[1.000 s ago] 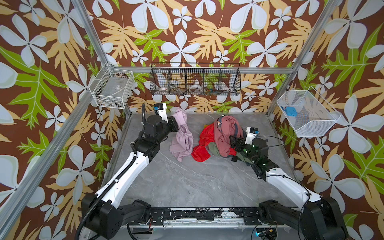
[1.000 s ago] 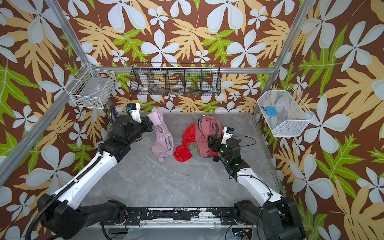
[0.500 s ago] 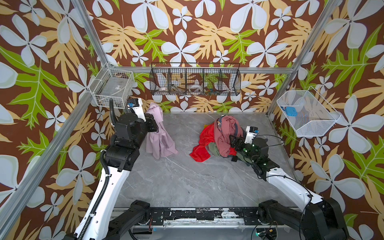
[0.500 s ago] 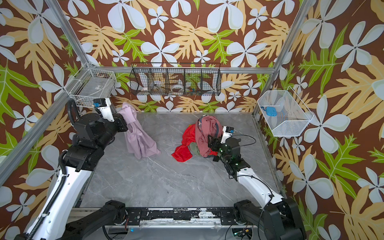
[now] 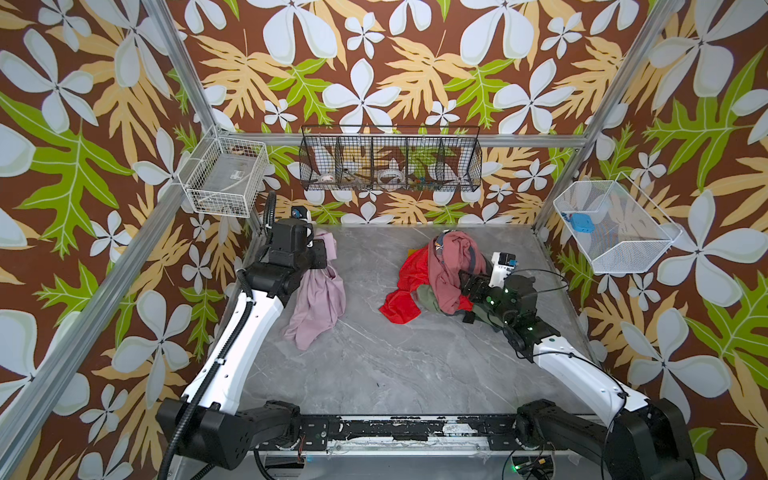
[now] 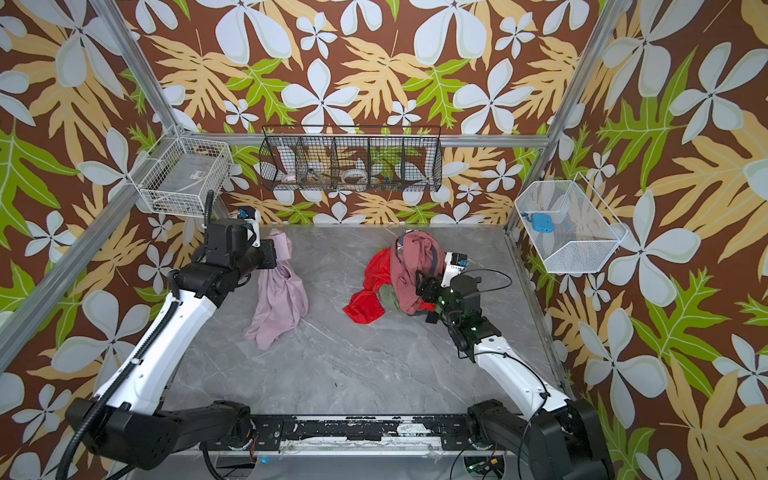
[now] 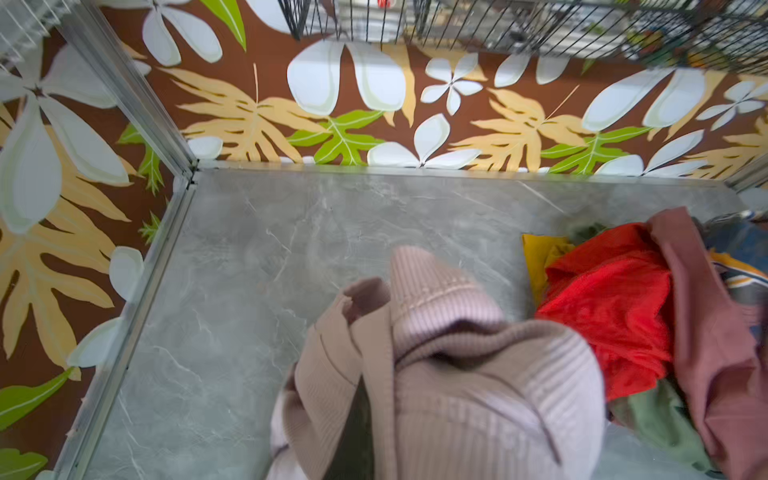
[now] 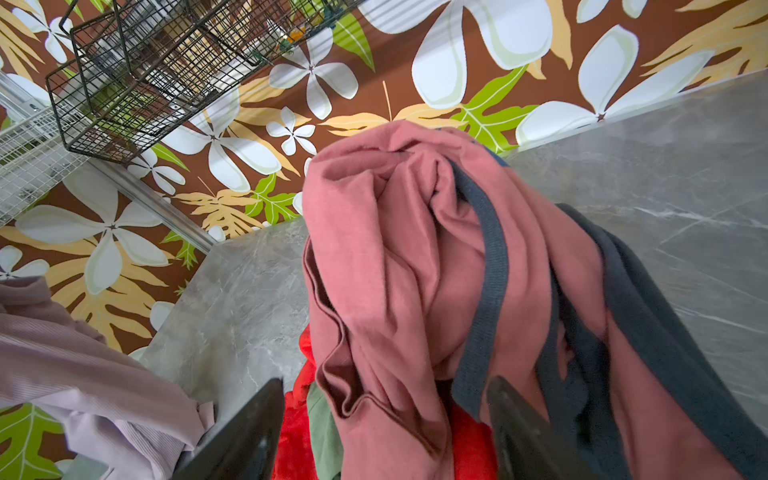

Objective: Pick out a specific cloth from the pile
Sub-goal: 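Swing the held pink top over the open table beside the pile with the left gripper, then lower the pink ribbed top onto the table with the left gripper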

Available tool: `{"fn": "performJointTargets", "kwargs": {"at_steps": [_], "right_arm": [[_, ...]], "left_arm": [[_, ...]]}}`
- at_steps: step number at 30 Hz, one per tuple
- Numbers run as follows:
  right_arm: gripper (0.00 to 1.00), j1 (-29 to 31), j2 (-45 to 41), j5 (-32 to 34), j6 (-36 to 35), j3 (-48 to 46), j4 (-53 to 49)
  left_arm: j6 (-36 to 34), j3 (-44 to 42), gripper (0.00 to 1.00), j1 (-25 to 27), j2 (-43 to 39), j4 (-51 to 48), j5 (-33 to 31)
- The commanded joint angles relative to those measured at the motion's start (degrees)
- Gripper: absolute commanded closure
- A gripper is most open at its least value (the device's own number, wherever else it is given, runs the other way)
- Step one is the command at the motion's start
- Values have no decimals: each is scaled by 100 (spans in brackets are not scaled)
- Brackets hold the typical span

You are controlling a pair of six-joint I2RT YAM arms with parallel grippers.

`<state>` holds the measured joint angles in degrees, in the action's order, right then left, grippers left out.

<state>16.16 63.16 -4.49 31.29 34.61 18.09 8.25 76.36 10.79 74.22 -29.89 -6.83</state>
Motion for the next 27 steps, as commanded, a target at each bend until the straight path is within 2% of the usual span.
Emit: {"fn": "performJointTargets", "kwargs": {"at_steps": [1,5,8,14,22,27], "right_arm": [[23,9,-92,123,-30,-14,11],[23,18,-159,150,-17,-49,1],[23,18,-189,168,-23,-59,-2],[23,34,-126,142,-57,-19,24],[23,80,40,52,-66,-28,116],[24,111,200,-29,-80,18,173]], "left_arm": [[-87,-62,100,-233,283,967,282],[-93,-111,100,-323,616,1537,296],[189,-353,100,-327,572,2017,550],[975,-1600,100,-323,32,2887,570],[1516,-3324,100,-323,-978,2689,420],[1868,-3941,100,-323,-1044,2539,351]]}}
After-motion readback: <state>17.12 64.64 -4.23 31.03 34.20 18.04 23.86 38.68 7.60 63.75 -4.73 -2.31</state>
